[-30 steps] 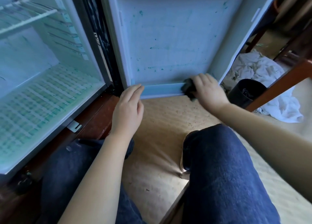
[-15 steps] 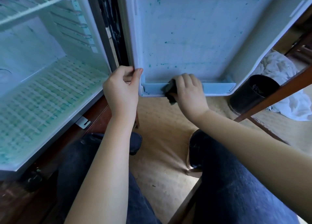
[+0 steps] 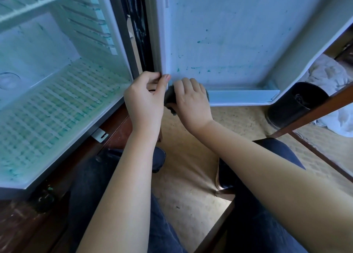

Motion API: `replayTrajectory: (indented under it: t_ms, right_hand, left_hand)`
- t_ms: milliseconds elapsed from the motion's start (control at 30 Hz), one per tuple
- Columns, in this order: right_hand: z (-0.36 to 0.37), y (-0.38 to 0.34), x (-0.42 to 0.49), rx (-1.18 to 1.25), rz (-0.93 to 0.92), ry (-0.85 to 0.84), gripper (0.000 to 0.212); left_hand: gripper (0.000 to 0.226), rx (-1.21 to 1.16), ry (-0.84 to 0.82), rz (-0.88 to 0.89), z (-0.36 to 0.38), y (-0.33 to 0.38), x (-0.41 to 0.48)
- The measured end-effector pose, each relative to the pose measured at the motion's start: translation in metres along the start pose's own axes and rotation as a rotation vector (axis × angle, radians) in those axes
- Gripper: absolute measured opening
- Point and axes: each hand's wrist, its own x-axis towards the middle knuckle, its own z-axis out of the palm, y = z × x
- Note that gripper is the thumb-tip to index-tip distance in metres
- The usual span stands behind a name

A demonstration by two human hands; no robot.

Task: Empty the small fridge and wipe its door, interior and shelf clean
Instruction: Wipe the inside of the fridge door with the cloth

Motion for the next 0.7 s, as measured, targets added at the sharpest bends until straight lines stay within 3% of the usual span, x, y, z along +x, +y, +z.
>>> replayTrajectory:
  t_ms: [133, 233, 433, 533, 700]
  right_hand:
    - [-0.005, 0.012, 0.003, 0.021, -0.062, -0.119, 0.06]
    - [-0.01, 0.032, 0.003, 0.056, -0.089, -0.191, 0.052]
    - [-0.038, 0.107, -0.012, 0.086, 0.037, -0.273, 0.04]
    - [-0.05, 0.128, -0.023, 0.064, 0.085, -0.269, 0.045]
    - [-0.039, 0.097, -0.026, 0.05, 0.172, -0.164, 0.043]
  left_hand:
    - [0.018, 0.009, -0.019, -0.001, -0.001, -0.002, -0.004]
    - [0.017, 0.035, -0.035, 0.019, 0.0, -0.005, -0.005]
    - [0.012, 0.061, -0.043, 0.063, 0.004, -0.005, -0.002]
    - [0.013, 0.063, -0.036, 0.053, 0.003, -0.005, 0.0]
    - [0.014, 0.073, -0.012, 0.052, -0.001, -0.006, 0.001]
